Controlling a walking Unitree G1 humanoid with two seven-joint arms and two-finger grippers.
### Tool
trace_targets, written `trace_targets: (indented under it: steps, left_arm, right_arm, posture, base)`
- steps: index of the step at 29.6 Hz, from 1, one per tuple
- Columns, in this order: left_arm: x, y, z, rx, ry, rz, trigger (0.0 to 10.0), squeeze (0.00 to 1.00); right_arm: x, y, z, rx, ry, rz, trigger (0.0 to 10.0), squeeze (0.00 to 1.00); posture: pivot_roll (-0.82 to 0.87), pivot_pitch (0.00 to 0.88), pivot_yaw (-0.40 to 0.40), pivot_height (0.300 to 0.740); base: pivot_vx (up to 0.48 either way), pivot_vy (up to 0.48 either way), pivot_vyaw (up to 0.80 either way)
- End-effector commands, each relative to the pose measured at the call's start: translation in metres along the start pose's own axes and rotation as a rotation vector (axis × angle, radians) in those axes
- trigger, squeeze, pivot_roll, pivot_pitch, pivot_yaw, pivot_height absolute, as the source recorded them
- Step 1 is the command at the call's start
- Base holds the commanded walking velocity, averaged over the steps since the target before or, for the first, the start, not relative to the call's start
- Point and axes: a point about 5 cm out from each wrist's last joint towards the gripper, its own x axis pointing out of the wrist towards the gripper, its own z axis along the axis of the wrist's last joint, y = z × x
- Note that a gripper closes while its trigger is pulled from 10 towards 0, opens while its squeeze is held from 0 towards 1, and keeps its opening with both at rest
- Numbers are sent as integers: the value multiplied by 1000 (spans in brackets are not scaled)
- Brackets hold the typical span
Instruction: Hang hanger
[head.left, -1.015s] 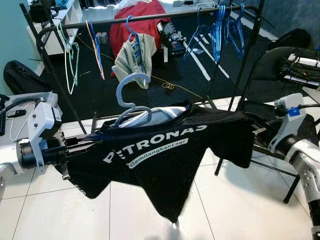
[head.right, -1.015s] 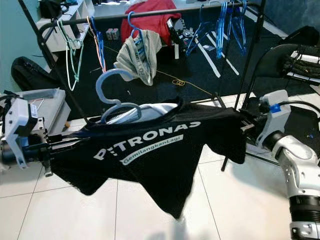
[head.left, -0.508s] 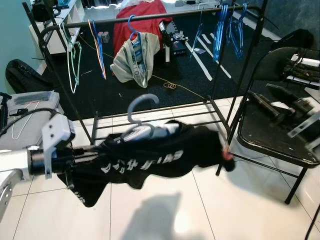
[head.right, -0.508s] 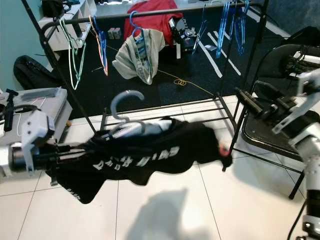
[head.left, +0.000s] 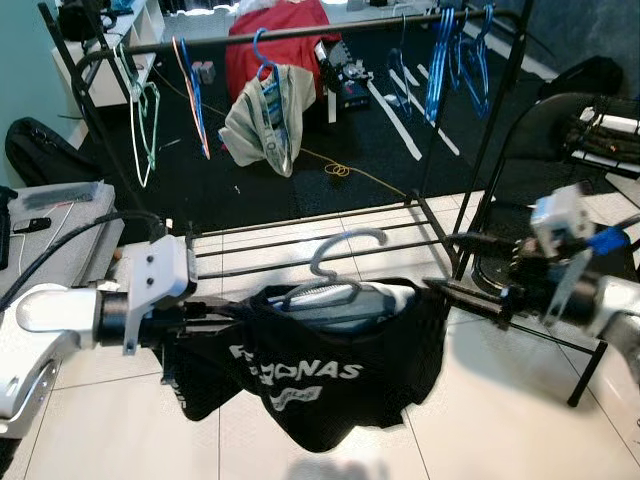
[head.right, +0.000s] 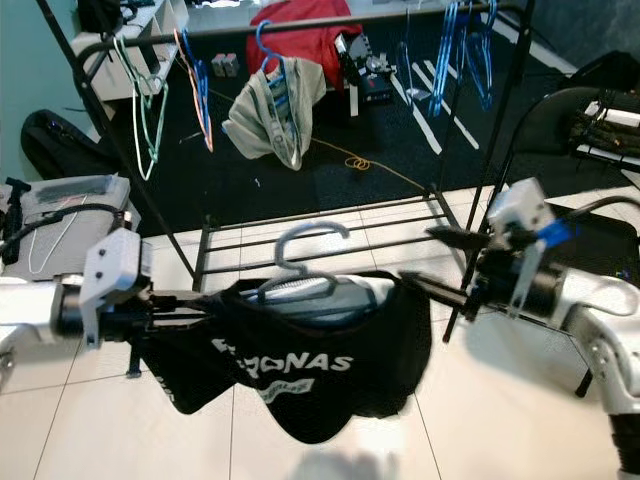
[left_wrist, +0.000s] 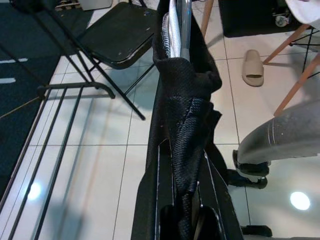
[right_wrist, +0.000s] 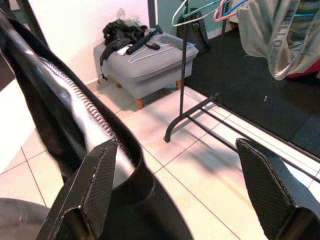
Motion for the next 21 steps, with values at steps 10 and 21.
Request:
trace_targets:
  steps: [10,21]
  left_arm:
    - [12,-3,12,46,-39,-62,10000,0]
    - [18,-5,13,42,-45,-82,10000,0]
  right_arm:
    - [5,18,-2,49,11,140,10000,0]
    - [-7,36,22,147,-139,331,10000,0]
  posture:
    - [-95,99,67,740]
    - [-100,108,69,740]
  base:
    - [0,0,0]
    - [0,0,0]
